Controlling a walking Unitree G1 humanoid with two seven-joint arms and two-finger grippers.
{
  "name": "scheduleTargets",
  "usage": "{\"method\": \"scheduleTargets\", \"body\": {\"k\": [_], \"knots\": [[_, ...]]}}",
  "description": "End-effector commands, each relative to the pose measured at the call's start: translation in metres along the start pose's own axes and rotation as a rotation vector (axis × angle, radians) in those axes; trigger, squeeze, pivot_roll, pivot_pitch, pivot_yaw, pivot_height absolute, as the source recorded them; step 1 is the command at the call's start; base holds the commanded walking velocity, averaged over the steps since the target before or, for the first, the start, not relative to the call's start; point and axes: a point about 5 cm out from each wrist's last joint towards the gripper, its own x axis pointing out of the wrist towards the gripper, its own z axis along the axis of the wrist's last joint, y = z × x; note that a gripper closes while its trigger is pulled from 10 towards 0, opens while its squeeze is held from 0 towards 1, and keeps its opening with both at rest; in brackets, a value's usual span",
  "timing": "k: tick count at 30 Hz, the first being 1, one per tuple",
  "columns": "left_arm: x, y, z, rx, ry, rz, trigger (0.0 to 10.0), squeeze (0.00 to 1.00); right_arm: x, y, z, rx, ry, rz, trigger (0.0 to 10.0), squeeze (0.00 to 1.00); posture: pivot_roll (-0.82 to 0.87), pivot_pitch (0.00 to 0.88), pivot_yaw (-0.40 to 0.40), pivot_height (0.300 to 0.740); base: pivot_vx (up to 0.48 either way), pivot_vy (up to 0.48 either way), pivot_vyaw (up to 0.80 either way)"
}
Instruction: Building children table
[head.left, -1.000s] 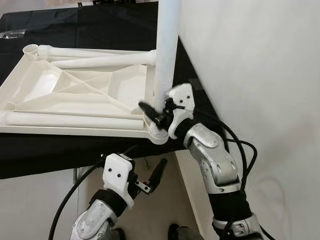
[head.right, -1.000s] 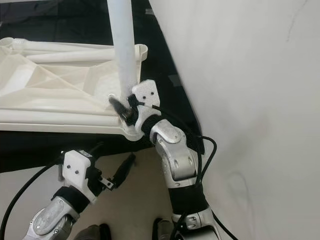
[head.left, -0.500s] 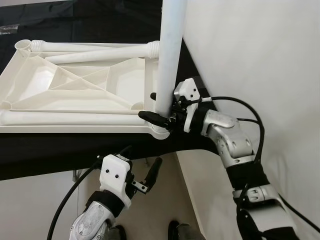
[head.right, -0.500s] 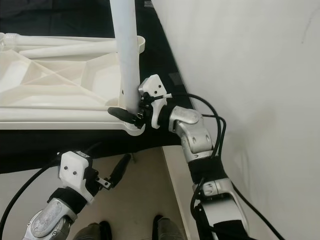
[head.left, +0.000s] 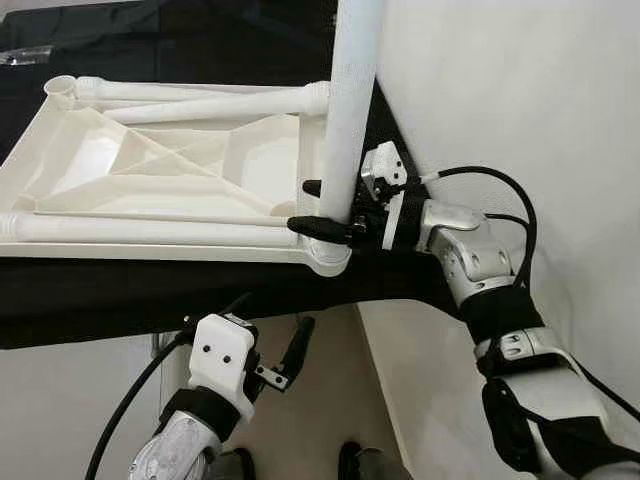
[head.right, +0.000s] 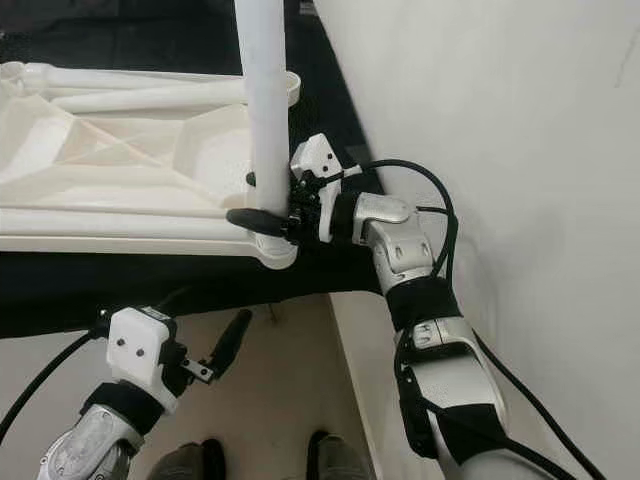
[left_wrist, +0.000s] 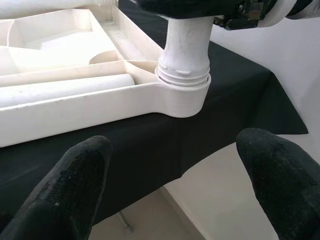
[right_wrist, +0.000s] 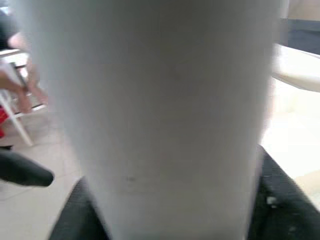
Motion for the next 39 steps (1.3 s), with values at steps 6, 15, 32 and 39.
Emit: {"method": "scheduleTargets", "body": {"k": [6,15,32,39], "knots": [[-0.002,-0.001,-0.005,0.002,0.036,0.000,10.0,0.00,-0.006,-0.003,-0.002,0.004,-0.023,0.033,0.0,0.00,0.11,0.239,-0.047,0.740,0.000,0.000,0.00],[-0.001,-0.001,-0.008,-0.021,0.039,0.001,10.0,0.00,-0.004,0.006,-0.043,0.034,0.065,-0.399,0.0,0.00,0.07,0.240,-0.054,0.740,0.000,0.000,0.00],[0.004,0.000,-0.009,-0.023,0.035,-0.008,10.0,0.00,0.022,0.044,-0.052,0.160,-0.068,-0.692,10.0,0.00,0.06,0.236,-0.043,0.740,0.000,0.000,0.00],[0.005,0.000,-0.008,-0.023,0.031,0.002,10.0,0.00,0.032,0.050,-0.025,0.095,-0.149,-0.432,10.0,0.09,0.07,0.240,-0.046,0.740,0.000,0.000,0.00]]}}
